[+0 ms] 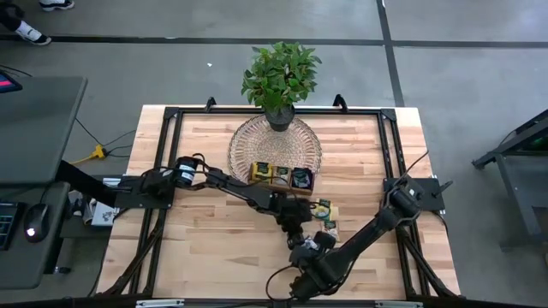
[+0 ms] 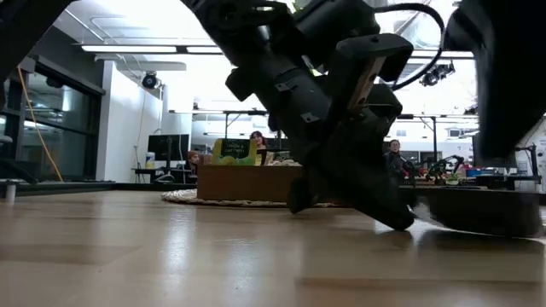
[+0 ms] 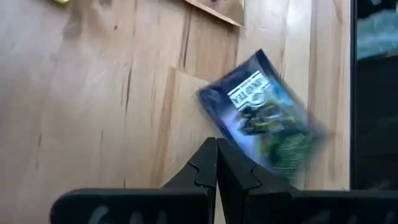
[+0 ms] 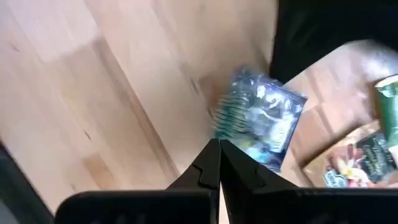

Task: Pick & Place Tea
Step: Put the violet tea bag into the right section of the wooden organizer

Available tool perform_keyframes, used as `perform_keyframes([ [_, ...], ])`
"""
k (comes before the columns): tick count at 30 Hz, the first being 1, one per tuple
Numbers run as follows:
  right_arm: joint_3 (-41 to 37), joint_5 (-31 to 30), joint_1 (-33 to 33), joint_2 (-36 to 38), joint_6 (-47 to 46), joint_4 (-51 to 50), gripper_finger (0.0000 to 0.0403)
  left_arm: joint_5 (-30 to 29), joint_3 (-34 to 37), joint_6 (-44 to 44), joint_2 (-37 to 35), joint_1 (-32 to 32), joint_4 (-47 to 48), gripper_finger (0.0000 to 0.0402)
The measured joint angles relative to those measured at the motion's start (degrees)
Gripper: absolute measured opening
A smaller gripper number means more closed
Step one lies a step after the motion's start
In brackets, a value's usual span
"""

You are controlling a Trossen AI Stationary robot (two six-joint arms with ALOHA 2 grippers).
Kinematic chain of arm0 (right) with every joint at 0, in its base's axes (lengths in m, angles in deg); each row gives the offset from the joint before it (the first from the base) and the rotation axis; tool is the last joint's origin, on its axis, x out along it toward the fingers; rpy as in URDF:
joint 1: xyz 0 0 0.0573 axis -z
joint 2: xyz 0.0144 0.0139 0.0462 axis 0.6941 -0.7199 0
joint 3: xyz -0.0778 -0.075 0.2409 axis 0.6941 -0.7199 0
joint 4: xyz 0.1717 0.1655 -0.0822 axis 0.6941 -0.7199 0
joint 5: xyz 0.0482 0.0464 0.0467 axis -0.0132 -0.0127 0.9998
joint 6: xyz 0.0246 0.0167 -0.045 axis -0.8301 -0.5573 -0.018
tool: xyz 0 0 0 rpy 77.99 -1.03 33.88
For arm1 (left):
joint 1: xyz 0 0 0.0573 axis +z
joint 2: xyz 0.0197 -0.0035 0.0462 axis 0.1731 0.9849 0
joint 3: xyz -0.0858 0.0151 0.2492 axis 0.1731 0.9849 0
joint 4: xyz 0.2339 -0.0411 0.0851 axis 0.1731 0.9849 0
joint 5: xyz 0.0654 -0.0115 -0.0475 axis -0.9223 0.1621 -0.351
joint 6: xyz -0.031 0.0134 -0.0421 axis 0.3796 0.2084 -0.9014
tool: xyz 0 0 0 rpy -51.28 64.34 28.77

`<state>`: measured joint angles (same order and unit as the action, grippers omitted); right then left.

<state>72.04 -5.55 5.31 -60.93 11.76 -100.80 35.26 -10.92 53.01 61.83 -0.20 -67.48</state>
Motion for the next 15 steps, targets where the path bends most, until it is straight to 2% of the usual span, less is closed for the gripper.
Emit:
perform_keyframes([
  [3,0.0,-1.7,-0.8,2.1,-1.0,-1.7,0.0000,1.3,-3.7,4.5,0.1,0.1,5.1,0.0001],
  [8,0.1,-2.1,-2.0,5.9,-2.7,-3.6,0.0000,-0.5,-8.5,9.5,0.4,0.0,10.8,0.0001],
  [15,0.1,-3.9,-3.6,6.9,-7.6,-6.9,0.0000,-2.2,-10.3,9.6,0.4,0.4,13.0,0.0001],
])
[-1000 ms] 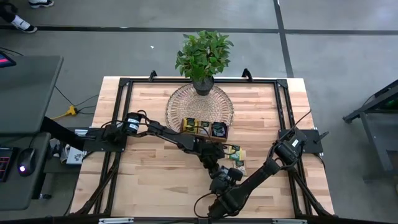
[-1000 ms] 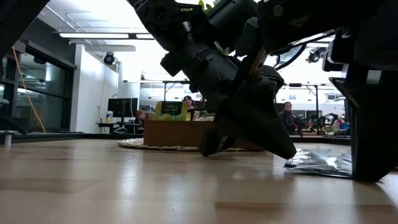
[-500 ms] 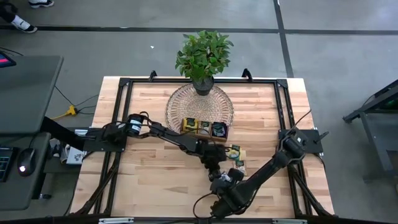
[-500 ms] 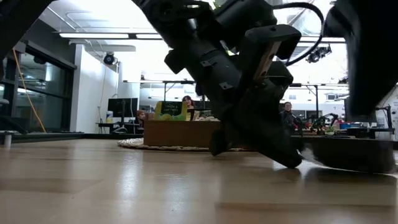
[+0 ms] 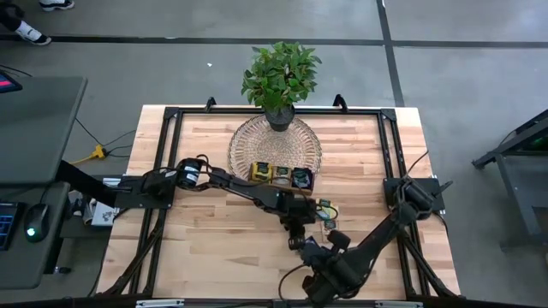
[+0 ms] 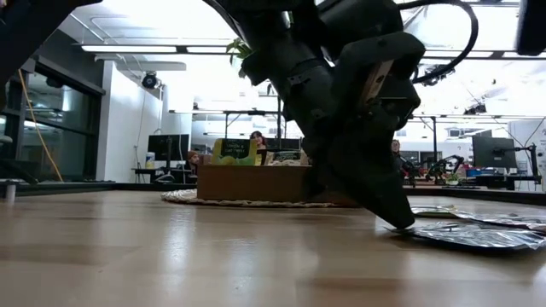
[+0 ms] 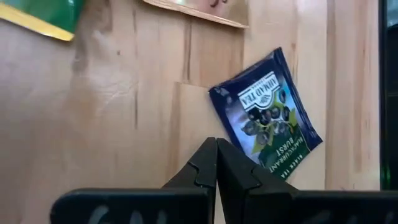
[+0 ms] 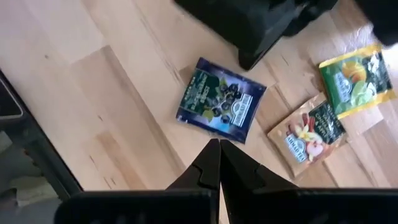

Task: Pick & Place Tea
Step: Put the violet tea bag into the right section of the wooden organizer

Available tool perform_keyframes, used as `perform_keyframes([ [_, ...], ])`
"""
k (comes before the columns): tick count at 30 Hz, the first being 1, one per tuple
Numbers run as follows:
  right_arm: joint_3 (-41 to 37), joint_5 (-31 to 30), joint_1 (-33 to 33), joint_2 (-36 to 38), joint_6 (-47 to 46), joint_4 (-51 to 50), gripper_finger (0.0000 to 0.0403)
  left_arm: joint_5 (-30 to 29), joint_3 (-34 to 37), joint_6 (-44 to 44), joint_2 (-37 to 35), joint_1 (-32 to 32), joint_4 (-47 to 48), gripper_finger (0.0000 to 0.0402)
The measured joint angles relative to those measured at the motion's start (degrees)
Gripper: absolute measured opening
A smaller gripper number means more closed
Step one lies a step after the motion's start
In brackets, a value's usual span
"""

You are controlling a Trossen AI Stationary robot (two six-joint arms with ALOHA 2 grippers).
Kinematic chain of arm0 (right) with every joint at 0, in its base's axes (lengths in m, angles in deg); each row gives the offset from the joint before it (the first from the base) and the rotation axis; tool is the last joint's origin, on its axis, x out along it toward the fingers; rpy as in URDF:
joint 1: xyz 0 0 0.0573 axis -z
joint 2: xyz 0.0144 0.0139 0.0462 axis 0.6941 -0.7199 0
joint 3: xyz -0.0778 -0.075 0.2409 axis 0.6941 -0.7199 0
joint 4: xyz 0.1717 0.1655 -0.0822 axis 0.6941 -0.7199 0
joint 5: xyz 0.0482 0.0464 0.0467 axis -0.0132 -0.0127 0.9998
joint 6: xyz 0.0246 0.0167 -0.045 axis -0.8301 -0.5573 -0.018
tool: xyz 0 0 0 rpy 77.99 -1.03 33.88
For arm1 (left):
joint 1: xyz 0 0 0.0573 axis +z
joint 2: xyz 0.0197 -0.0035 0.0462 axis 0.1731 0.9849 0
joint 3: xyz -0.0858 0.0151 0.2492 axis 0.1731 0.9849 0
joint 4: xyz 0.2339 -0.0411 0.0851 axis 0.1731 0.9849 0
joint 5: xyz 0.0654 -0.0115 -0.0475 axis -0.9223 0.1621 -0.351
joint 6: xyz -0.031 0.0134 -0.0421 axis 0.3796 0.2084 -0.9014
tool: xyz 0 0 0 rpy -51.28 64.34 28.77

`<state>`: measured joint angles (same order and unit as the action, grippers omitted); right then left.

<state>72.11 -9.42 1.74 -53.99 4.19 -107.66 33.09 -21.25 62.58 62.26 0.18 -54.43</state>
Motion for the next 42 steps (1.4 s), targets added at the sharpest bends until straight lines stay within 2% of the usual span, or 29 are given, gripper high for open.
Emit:
perform_keyframes([
  [10,-4.2,-2.6,-5.4,0.0,-18.1,0.6,0.0000,-0.1,-0.1,-1.4,-1.3,0.0,3.0,0.0001],
  [14,-7.5,-2.5,-6.6,0.0,-24.8,5.3,0.0000,0.3,0.0,-1.3,-2.0,-0.2,2.7,0.0001],
  [18,-11.6,-2.7,-6.7,0.0,-25.1,15.8,0.0000,0.5,-1.2,-0.7,-2.0,-0.3,1.3,0.0001],
  [22,-14.4,-2.7,-6.7,0.0,-25.1,19.9,0.0000,4.0,-1.9,-0.8,-2.1,-0.4,-2.5,0.0001],
  [29,-15.1,-2.0,-7.4,0.0,-25.4,19.7,0.0000,2.7,-1.9,-1.3,-2.1,-0.3,-8.2,0.0001],
  [42,-15.1,-0.9,-7.0,0.0,-25.7,19.1,0.0000,5.2,-2.2,-2.5,1.3,-0.5,-9.8,0.0001],
])
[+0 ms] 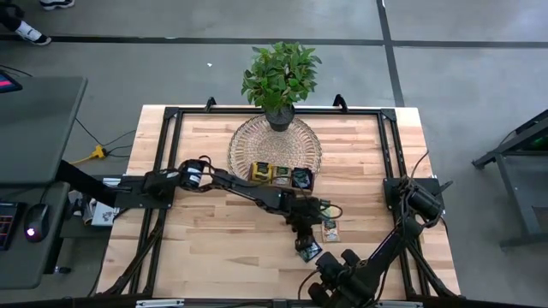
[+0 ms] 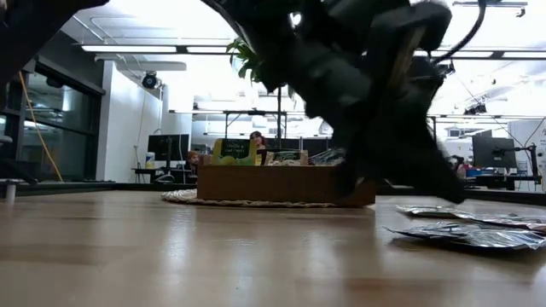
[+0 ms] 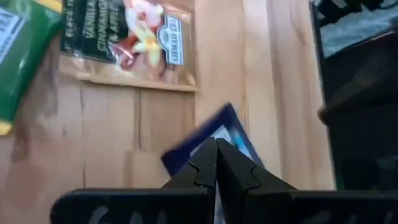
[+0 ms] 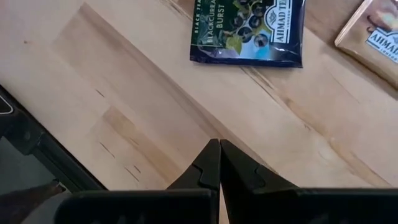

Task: Pick & Place Tea
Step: Put the violet tea bag into the right section of the wooden organizer

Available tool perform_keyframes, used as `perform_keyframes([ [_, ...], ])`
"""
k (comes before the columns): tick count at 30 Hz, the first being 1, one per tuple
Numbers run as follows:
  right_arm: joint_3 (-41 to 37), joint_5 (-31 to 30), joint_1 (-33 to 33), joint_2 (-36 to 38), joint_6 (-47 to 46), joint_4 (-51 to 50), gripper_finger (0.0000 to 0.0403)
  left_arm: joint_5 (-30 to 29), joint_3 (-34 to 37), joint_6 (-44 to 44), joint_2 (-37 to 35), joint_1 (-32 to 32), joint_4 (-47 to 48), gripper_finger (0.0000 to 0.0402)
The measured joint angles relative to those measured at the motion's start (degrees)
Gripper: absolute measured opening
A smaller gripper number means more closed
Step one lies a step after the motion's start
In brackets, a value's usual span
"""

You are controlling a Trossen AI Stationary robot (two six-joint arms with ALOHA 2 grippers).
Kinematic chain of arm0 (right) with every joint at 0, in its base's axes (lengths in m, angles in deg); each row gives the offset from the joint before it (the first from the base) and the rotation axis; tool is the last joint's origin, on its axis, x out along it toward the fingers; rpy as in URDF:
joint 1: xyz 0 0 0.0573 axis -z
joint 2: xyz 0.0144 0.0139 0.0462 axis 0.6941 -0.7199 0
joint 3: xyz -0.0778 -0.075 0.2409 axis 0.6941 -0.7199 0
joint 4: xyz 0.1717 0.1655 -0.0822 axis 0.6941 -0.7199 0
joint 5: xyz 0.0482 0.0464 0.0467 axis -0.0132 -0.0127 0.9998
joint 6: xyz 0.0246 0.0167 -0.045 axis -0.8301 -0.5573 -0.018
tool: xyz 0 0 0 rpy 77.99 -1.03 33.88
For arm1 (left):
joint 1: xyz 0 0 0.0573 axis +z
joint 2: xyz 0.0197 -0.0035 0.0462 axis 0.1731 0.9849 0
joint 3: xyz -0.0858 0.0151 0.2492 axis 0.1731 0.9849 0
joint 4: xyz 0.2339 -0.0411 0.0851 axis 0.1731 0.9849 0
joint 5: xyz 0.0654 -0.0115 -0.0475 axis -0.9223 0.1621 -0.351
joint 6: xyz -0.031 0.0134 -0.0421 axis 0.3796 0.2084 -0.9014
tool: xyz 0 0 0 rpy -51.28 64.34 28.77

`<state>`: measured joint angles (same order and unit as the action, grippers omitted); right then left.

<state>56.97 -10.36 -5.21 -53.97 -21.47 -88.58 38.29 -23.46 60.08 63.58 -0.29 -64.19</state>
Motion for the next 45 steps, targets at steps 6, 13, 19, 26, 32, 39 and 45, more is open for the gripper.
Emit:
perform_keyframes([
  [6,0.0,-1.2,0.7,0.0,0.8,2.3,0.0000,-2.9,0.3,0.2,0.5,0.0,2.2,0.0001],
  [13,0.0,-1.7,3.2,0.0,5.9,7.6,0.0004,-8.9,1.1,2.9,0.1,-0.1,6.2,0.0001],
  [19,0.0,-1.7,5.0,0.0,11.7,7.1,0.0035,-10.1,1.1,3.1,0.1,-0.3,7.6,0.0001],
  [26,0.0,-2.7,5.3,0.0,39.3,8.4,0.0116,-10.7,1.2,3.4,0.3,-0.4,7.7,0.0001],
  [32,-1.1,-8.3,5.6,-0.1,53.8,4.5,0.0152,-10.5,1.3,3.4,0.3,-0.4,7.6,0.0001],
  [39,-7.1,-5.1,6.5,-0.2,60.7,11.5,0.0163,-10.3,1.4,3.4,0.3,-0.4,7.7,0.0001],
  [45,-9.3,-6.2,7.0,-0.1,62.1,12.5,0.0163,-10.2,1.4,3.4,0.3,-0.3,7.7,0.0001],
])
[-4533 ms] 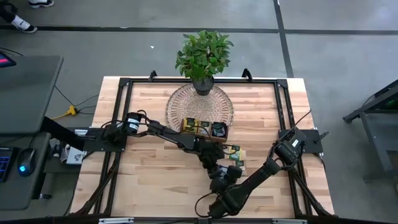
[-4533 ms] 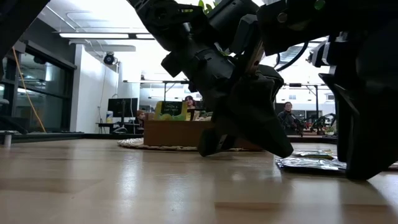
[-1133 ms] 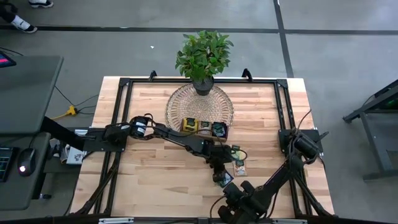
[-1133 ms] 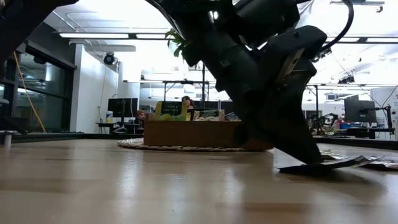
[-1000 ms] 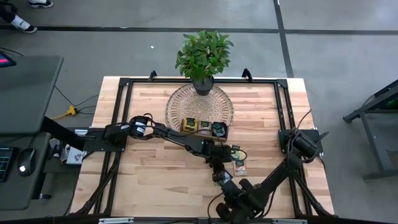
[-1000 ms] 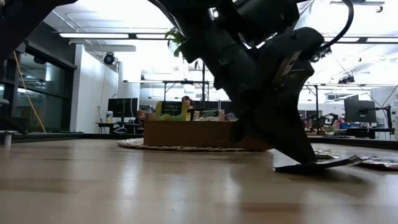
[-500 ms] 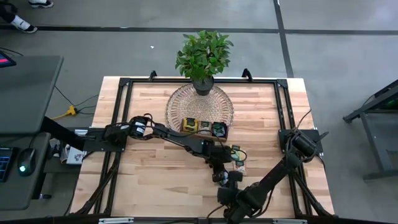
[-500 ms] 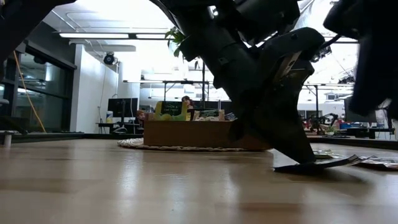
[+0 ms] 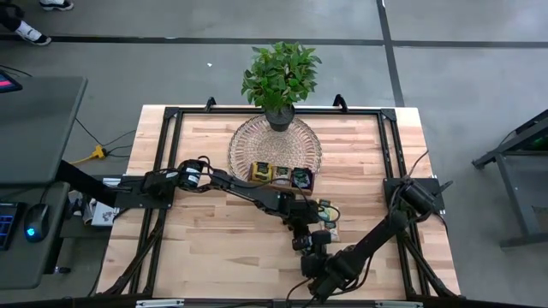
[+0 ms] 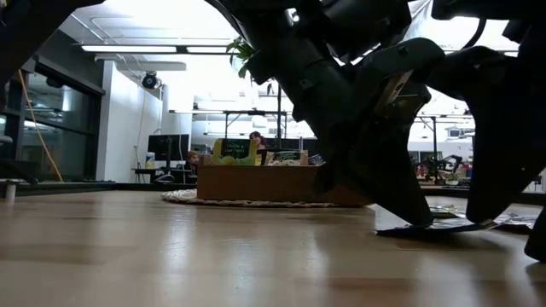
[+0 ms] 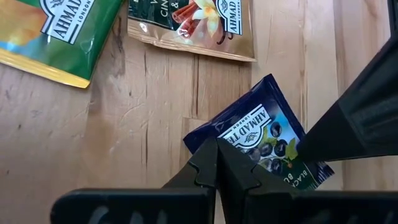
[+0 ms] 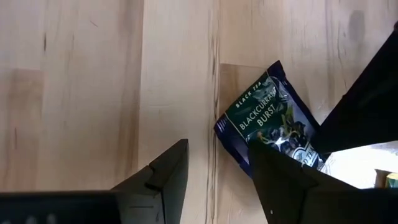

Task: Pick & Place Tea
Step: Put the violet tea bag into the right section of the wooden organizer

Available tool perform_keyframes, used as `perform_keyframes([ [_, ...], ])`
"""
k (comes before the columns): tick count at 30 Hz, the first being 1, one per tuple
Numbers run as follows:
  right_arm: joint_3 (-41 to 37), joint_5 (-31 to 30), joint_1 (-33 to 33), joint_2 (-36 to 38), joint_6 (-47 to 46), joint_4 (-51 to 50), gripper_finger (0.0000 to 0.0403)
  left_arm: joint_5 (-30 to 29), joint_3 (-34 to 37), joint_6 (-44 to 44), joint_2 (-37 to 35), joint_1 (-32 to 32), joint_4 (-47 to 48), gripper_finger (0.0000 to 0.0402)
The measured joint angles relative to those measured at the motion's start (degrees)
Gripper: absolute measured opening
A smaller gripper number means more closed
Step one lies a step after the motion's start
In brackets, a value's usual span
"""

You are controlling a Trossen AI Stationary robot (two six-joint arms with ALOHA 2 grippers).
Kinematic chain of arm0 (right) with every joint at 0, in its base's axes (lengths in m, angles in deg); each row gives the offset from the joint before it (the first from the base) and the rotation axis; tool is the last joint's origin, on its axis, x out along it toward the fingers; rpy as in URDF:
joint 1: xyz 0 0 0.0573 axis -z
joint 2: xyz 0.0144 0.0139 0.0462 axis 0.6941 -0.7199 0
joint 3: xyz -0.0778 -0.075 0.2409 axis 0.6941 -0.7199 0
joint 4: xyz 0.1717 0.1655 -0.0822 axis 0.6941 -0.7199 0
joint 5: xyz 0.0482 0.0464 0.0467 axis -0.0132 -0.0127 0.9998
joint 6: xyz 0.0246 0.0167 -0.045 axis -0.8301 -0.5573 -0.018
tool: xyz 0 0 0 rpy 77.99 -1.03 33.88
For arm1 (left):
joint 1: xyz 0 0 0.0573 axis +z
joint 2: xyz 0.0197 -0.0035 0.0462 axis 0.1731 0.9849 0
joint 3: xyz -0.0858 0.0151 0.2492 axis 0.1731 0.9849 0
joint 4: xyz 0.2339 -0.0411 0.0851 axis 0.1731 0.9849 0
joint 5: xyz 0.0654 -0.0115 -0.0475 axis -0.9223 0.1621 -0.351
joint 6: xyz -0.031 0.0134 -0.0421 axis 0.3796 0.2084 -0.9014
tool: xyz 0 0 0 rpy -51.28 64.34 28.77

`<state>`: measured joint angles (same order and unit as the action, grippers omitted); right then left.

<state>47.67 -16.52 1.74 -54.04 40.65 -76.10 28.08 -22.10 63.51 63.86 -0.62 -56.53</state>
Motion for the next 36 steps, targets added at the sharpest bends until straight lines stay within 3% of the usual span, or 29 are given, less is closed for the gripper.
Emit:
perform_keyframes([
  [25,-1.8,-3.4,2.0,-0.1,6.2,0.8,0.0145,1.1,0.0,-0.6,0.0,0.1,0.0,0.0001],
  [29,-1.8,-2.9,2.0,-0.1,6.8,0.5,0.0109,1.2,0.0,-0.6,0.0,0.1,0.0,0.0001],
  [34,-1.2,0.2,2.1,-0.2,6.3,0.4,0.0019,1.5,0.0,-0.7,0.0,-0.1,0.3,0.0001],
  [36,-0.7,1.4,2.1,-0.2,6.1,0.4,0.0009,1.4,0.0,-0.8,0.0,-0.3,0.4,0.0001],
])
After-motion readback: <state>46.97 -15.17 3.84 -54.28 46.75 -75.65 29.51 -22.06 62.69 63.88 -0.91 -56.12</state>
